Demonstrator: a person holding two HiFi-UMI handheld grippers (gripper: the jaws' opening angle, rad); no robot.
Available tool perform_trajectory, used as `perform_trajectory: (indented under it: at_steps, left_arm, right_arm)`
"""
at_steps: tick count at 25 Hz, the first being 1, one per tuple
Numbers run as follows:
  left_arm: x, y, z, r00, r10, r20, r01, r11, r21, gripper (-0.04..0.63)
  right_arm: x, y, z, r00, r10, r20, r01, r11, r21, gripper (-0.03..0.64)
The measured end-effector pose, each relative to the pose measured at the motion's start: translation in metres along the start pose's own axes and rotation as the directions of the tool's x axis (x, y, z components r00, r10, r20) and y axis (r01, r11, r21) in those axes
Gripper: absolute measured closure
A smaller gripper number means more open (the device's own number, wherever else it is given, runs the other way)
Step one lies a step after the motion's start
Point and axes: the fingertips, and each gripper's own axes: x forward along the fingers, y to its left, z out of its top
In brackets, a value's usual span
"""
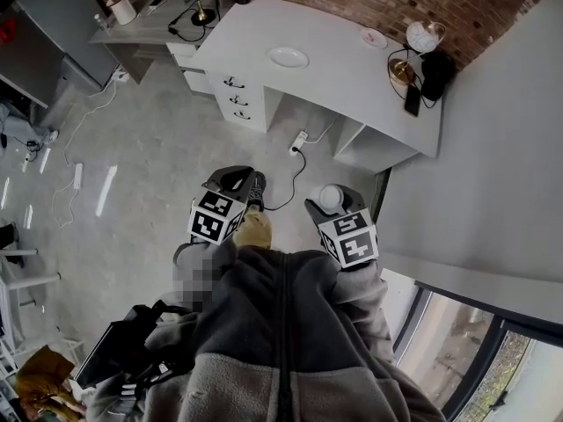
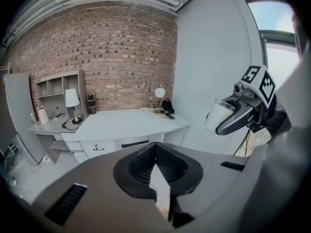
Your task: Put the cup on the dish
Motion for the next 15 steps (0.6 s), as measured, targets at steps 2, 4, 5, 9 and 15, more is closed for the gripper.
perform_trajectory:
  at_steps: [2, 4, 5, 9, 15]
  left_arm:
    - [0.014, 0.015, 0.01, 1.0, -0.004, 0.009, 0.004, 1.0, -0.001, 0.591]
    - [0.028, 0.032, 0.02, 1.0, -0.002, 0.028, 0.002, 1.0, 0.004, 0.591]
    - [0.033, 0.042, 0.026, 0.999, 0.006, 0.042, -0.006, 1.0, 0.006, 0.591]
    - [0.049, 0.089, 0.05, 0.997, 0.029, 0.065, -0.029, 1.0, -0.001, 0.591]
    - [0.089, 0.155, 0.065, 1.0, 0.015, 0.021, -0.014, 0.999, -0.04, 0.591]
  right_arm:
    - [0.012, -0.013, 0.014, 1.0, -0.009, 0.001, 0.009, 1.0, -0.006, 0.36]
    - [0.026, -0.025, 0.029, 1.0, -0.016, 0.001, 0.016, 1.0, -0.013, 0.36]
    - [0.034, -0.03, 0.038, 1.0, -0.017, -0.001, 0.017, 1.0, -0.017, 0.36]
    - [0.068, -0.049, 0.077, 1.0, -0.009, -0.017, 0.008, 0.999, -0.035, 0.36]
    - [0.126, -0.084, 0.129, 0.998, -0.014, -0.057, 0.012, 0.999, -0.033, 0.36]
